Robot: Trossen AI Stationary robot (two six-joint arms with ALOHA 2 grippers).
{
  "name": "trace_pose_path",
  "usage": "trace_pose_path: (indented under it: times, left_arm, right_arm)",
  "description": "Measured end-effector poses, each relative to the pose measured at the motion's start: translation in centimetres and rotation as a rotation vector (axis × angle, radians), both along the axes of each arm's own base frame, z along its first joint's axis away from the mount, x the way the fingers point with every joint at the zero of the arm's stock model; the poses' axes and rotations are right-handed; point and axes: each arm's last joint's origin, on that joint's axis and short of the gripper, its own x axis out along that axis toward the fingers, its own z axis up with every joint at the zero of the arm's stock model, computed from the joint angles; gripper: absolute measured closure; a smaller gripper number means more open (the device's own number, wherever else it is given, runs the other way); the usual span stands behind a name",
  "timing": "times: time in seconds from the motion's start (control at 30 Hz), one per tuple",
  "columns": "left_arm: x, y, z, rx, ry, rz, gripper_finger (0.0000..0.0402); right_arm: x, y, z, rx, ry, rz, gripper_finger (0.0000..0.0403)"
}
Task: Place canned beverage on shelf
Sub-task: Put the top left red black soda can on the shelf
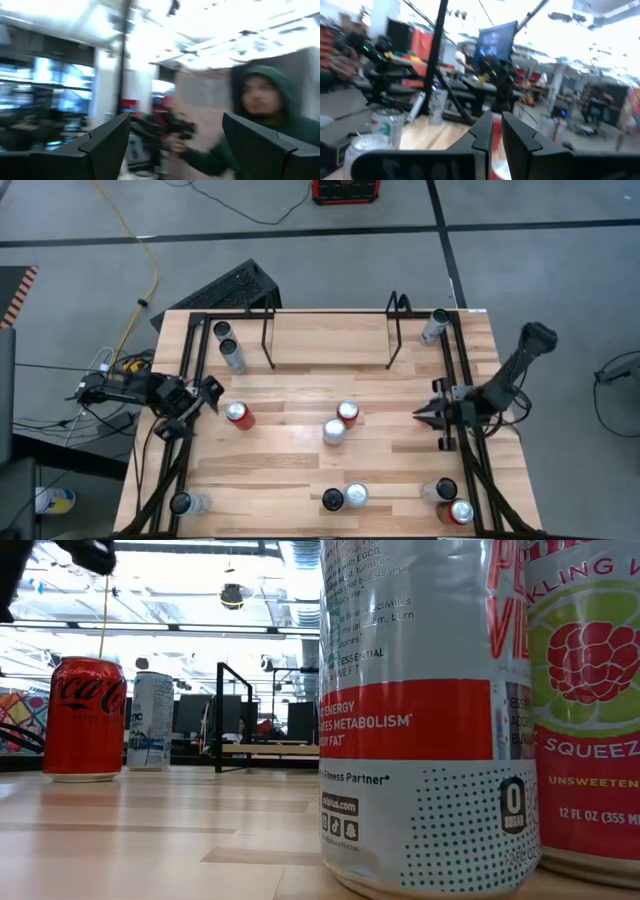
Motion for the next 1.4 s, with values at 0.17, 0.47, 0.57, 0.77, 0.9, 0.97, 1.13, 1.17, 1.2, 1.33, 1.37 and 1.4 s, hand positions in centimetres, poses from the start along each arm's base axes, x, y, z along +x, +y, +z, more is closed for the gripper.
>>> trace_pose_path:
  times: [0.17, 0.47, 0.57, 0.77, 0.9, 0.97, 1.13, 1.17, 1.2, 1.33, 1.37, 1.4]
  left_arm:
    - [0.9, 0.6, -0.9, -0.037, 0.098, 0.29, 0.0095]
    - [1.4, 1.6, -1.5, -0.175, 0.294, 0.585, 0.0095]
    - [1.0, 1.7, 0.3, -0.151, 0.342, 0.61, 0.0097]
    - [1.2, 1.8, 4.3, -0.06, 0.637, 0.675, 0.0108]
    - [3.0, 1.4, 5.9, 0.014, 0.881, 0.644, 0.0111]
    - [4.1, 1.2, 6.4, 0.056, 1.027, 0.643, 0.0111]
    - [6.3, 0.6, 7.4, 0.15, 1.343, 0.564, 0.0111]
    - [6.7, 0.4, 7.6, 0.165, 1.385, 0.541, 0.0111]
    - [7.1, 0.3, 7.7, 0.186, 1.422, 0.515, 0.0111]
    - [8.9, 0.0, 8.5, 0.332, 1.41, 0.495, 0.0111]
    - [9.3, 0.0, 8.5, 0.369, 1.392, 0.515, 0.0111]
    - [9.8, 0.0, 8.5, 0.404, 1.371, 0.541, 0.0111]
  right_arm:
    - [0.7, -1.0, 0.3, 0.041, -0.054, 0.061, 0.0337]
    - [3.0, -2.2, 1.8, 0.126, 0.01, -0.065, 0.0337]
    - [4.6, -2.2, 3.3, 0.097, 0.076, -0.114, 0.0337]
    - [8.8, -1.7, 5.8, 0.01, 0.292, -0.202, 0.0337]
    - [11.1, -1.3, 7.1, -0.022, 0.369, -0.221, 0.0337]
    - [11.9, -1.0, 7.3, -0.036, 0.401, -0.222, 0.0337]
    - [13.2, -0.6, 7.7, -0.049, 0.432, -0.223, 0.0337]
    - [13.4, -0.5, 7.6, -0.052, 0.44, -0.224, 0.0337]
    - [13.6, -0.5, 7.6, -0.055, 0.444, -0.224, 0.0337]
    - [13.6, -0.5, 7.5, -0.056, 0.446, -0.224, 0.0337]
    - [13.6, -0.5, 7.5, -0.055, 0.445, -0.224, 0.0337]
    - [13.6, -0.5, 7.5, -0.056, 0.446, -0.224, 0.0337]
